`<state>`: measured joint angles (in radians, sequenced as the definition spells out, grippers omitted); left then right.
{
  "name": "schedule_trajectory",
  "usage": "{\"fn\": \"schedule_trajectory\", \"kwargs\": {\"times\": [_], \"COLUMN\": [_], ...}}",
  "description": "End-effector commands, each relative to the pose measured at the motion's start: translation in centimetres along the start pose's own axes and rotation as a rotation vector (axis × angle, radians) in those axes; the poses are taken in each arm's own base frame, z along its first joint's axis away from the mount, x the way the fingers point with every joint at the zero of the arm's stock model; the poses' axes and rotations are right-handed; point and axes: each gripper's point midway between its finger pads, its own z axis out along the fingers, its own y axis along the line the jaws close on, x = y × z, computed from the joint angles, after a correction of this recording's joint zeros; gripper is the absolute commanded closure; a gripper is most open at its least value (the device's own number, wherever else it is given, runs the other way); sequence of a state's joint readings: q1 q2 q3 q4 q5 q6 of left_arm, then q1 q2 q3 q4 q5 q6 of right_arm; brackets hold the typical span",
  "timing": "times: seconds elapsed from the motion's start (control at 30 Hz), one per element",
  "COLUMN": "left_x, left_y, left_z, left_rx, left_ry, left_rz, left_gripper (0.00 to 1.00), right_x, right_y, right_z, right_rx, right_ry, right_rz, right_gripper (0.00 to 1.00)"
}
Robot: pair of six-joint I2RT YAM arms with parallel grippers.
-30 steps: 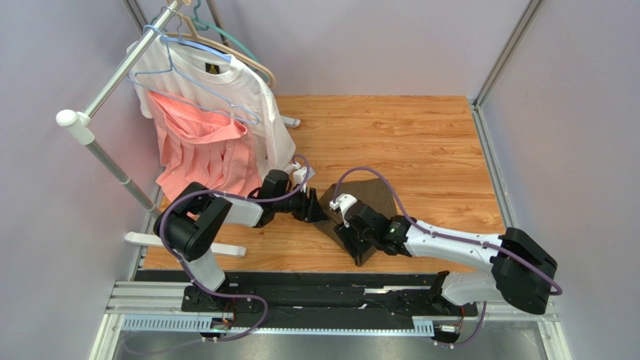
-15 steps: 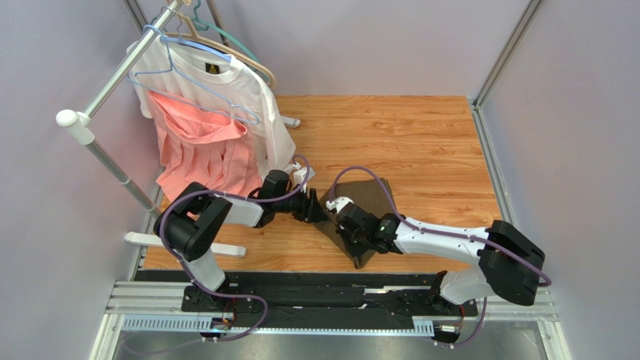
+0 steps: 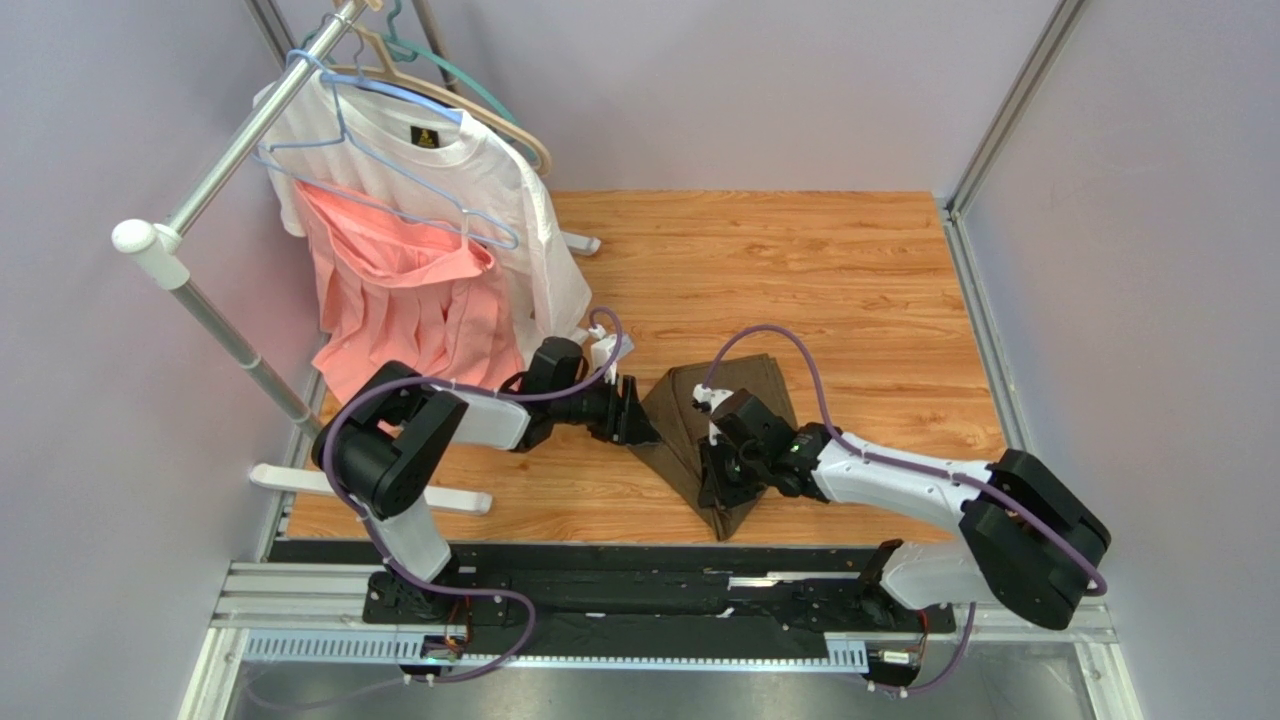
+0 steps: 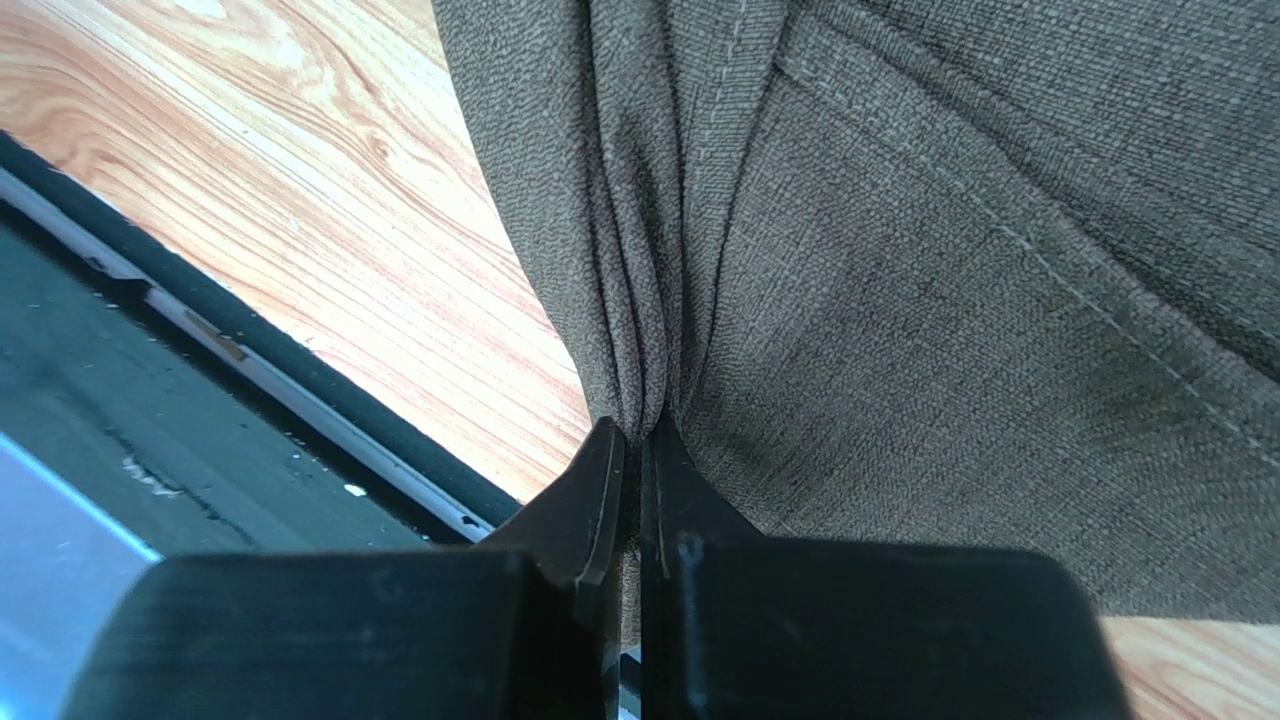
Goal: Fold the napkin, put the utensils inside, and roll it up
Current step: Roll the napkin with the utensil
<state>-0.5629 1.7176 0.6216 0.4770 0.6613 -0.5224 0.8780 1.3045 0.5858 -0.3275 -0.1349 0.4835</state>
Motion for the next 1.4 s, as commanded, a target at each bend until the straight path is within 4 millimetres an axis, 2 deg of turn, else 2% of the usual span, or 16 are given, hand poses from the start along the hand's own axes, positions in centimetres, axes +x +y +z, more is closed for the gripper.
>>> {"fn": "schedule_trajectory", "kwargs": {"times": [0.0,0.1,0.2,0.23,0.27,0.3,0.33,0.47,0.5,0.6,0.7,0.73,0.8,0.87,1.13,1.37], "left_x": [-0.4,-0.1,0.2,0.2,0.3,0.5,0.7,1.2,1.4,1.6,1.6,1.8,1.8,1.9,2.1,2.1], "left_y": [1.5,1.6,1.7,1.8,1.7,1.7,1.8,1.9,2.0,2.0,2.0,2.1,2.0,2.0,2.1,2.0], "left_z": [0.4,0.5,0.4,0.4,0.3,0.3,0.1,0.0,-0.1,0.0,0.1,0.2,0.2,0.3,0.3,0.3], "left_rx": [-0.059,-0.066,-0.078,-0.081,-0.083,-0.089,-0.101,-0.113,-0.115,-0.118,-0.111,-0.115,-0.109,-0.106,-0.102,-0.098], "left_ry": [-0.002,0.011,0.031,0.038,0.045,0.057,0.075,0.109,0.118,0.133,0.143,0.149,0.158,0.164,0.186,0.194], "left_rz": [-0.011,-0.023,-0.042,-0.048,-0.053,-0.062,-0.073,-0.086,-0.092,-0.101,-0.104,-0.109,-0.109,-0.107,-0.104,-0.103], "left_gripper": [0.46,0.46,0.46,0.46,0.46,0.46,0.46,0.46,0.46,0.46,0.46,0.46,0.46,0.46,0.46,0.46], "right_x": [2.3,2.1,0.9,0.3,-0.1,-1.8,-3.9,-6.6,-7.1,-8.3,-8.2,-7.7,-7.7,-7.5,-7.9,-6.3], "right_y": [-1.3,-2.1,-1.5,-1.2,-1.0,-0.5,0.4,2.6,2.4,4.0,6.2,6.2,6.9,6.8,4.6,3.1], "right_z": [0.4,0.4,-0.7,-1.3,-2.4,-3.4,-5.6,-7.0,-6.5,-5.6,-3.7,-2.5,-1.5,-0.4,1.1,3.0], "right_rx": [-0.008,0.017,0.007,0.000,0.002,0.004,0.018,0.016,0.061,0.101,0.113,0.121,0.123,0.155,0.301,0.341], "right_ry": [0.103,0.097,0.055,0.033,0.015,-0.036,-0.117,-0.231,-0.241,-0.289,-0.301,-0.274,-0.280,-0.276,-0.275,-0.188], "right_rz": [0.045,0.072,0.063,0.050,0.040,0.020,-0.049,-0.224,-0.277,-0.412,-0.542,-0.567,-0.612,-0.641,-0.682,-0.684], "right_gripper": [1.00,0.98,0.78,0.66,0.61,0.51,0.42,0.33,0.32,0.32,0.32,0.32,0.32,0.32,0.32,0.33]}}
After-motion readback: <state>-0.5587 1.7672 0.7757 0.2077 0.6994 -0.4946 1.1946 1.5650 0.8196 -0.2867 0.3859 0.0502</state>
